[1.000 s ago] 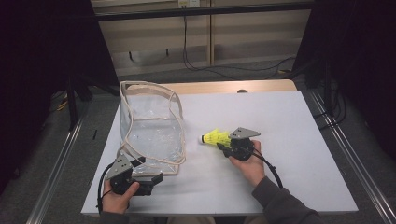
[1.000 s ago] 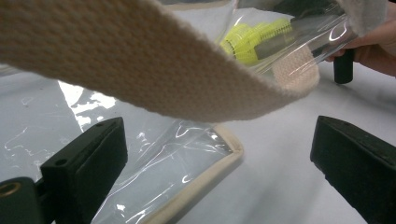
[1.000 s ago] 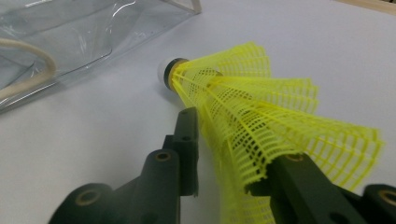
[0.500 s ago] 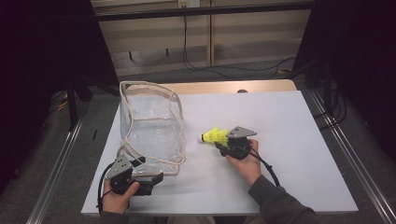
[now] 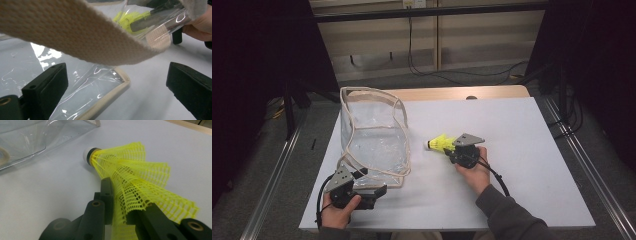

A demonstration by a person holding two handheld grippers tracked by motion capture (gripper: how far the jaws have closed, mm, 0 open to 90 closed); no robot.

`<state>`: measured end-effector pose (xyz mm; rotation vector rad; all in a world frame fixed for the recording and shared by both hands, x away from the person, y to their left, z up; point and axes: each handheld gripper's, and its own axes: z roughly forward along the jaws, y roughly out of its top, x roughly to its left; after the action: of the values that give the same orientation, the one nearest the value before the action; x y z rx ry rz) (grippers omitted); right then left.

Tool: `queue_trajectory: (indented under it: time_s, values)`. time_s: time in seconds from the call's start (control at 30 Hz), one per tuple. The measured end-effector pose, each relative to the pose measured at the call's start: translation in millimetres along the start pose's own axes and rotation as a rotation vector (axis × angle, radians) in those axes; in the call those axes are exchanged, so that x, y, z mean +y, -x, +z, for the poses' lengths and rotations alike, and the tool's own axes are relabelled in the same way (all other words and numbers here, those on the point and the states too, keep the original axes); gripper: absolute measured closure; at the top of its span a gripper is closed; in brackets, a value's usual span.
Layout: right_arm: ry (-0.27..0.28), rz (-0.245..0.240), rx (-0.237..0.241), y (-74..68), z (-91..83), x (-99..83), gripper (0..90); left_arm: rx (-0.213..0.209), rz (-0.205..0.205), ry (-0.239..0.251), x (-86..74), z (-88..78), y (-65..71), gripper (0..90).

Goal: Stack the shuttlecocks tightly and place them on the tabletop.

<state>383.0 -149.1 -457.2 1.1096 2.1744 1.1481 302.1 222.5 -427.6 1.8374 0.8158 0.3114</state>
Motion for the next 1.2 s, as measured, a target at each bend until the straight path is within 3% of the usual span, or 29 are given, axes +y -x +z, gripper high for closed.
queue_trajectory:
  time_s: [0.33,0.57,0.67,0.97,1.07,1.2]
  values:
    - [-0.005,-0.015,0.059,5.5,-19.2,-4.4,82.5,0.0,0.004,-0.003,0.2,0.0,-0.2,3.9]
    - [-0.044,-0.046,0.105,8.0,-33.4,-8.7,82.1,0.005,0.004,-0.003,0.3,0.2,1.0,3.7]
    - [-0.061,-0.023,0.133,7.9,-31.2,-10.5,79.9,0.005,0.006,-0.004,0.3,0.4,1.1,3.5]
    - [-0.03,0.027,0.105,0.5,-19.0,-6.5,58.2,0.003,0.005,-0.003,0.0,0.1,0.5,3.5]
    - [-0.027,0.029,0.071,-1.4,-14.4,-4.7,56.4,0.003,0.004,-0.002,0.0,0.3,0.6,3.5]
    - [-0.023,0.03,0.052,-2.6,-8.2,-2.5,62.0,0.003,0.005,-0.002,-0.1,0.2,0.5,3.5]
